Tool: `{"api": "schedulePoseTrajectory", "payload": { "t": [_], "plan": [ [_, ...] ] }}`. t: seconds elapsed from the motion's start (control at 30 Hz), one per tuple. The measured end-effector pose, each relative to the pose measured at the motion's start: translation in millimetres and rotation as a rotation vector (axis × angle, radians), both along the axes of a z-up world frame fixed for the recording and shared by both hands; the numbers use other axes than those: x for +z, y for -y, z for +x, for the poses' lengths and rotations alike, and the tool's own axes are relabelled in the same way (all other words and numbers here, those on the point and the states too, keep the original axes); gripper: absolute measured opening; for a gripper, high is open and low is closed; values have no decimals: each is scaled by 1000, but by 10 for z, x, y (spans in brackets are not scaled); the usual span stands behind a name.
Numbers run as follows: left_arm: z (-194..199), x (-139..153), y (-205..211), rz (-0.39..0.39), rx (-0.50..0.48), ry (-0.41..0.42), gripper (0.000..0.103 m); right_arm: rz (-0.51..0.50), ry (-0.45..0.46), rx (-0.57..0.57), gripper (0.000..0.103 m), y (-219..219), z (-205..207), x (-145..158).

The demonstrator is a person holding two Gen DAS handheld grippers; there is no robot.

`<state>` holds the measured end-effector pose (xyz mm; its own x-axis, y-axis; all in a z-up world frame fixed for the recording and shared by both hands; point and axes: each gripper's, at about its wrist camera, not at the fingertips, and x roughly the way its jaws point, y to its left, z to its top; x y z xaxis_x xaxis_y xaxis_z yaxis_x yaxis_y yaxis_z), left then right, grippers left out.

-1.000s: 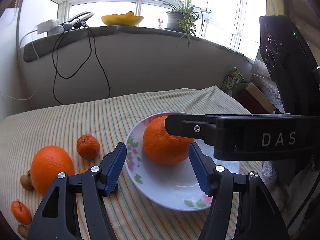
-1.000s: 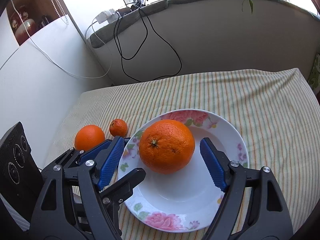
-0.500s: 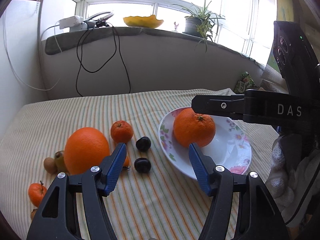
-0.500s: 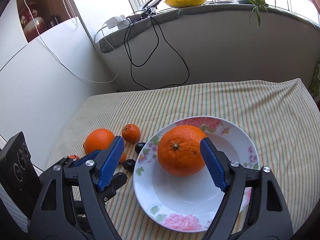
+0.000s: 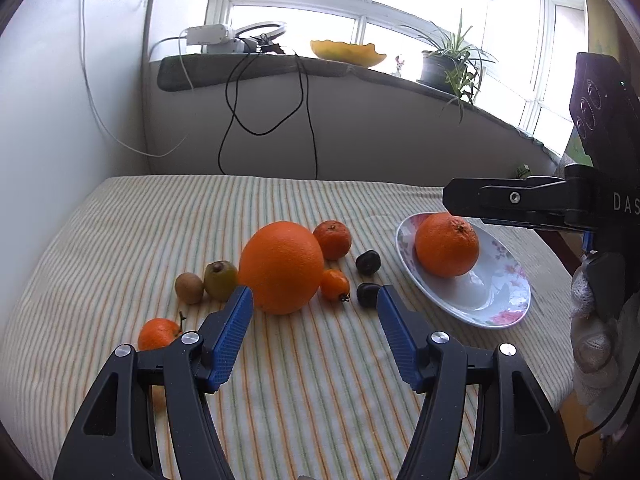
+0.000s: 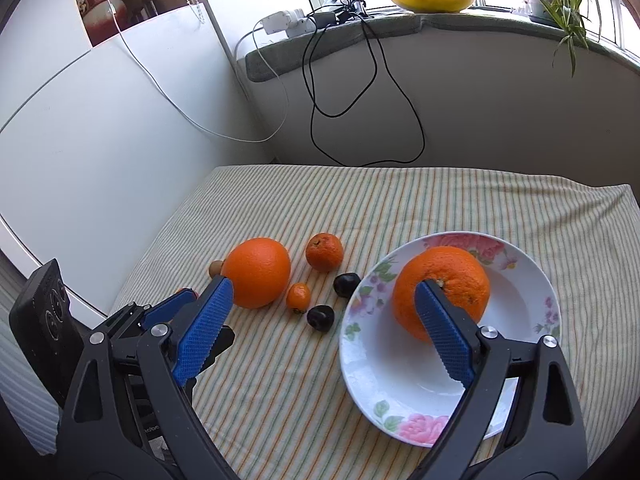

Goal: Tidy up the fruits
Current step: 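Lower the orange onto the plate and open the right gripper, then move the right gripper to the second large orange and close around it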

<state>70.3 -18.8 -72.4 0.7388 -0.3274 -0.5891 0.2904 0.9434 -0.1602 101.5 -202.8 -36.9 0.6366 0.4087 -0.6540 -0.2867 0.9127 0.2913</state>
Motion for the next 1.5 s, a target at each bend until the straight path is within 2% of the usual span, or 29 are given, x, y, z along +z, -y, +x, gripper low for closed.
{"api": "schedulePoseTrajectory", "payload": {
  "t": [0.23,0.33,0.4,0.77,1.17,1.5],
  "plan": [
    [3,-29,-118,-6,13,-12,64,41,-36,25,94,-107,6,0],
    [19,-49,-139,-15,15,-17,71,68,-59,36,96,-135,37,-2],
    [40,-56,-156,-23,9,-23,71,97,-84,45,101,-147,90,-18],
    [319,-206,-206,-72,5,-82,71,175,-194,114,101,-365,408,-195],
    [533,-264,-217,-96,6,-104,71,228,-286,135,101,-536,706,-401],
    [596,-264,-194,-90,-10,-118,71,257,-345,157,86,-662,869,-532]
  ]
}}
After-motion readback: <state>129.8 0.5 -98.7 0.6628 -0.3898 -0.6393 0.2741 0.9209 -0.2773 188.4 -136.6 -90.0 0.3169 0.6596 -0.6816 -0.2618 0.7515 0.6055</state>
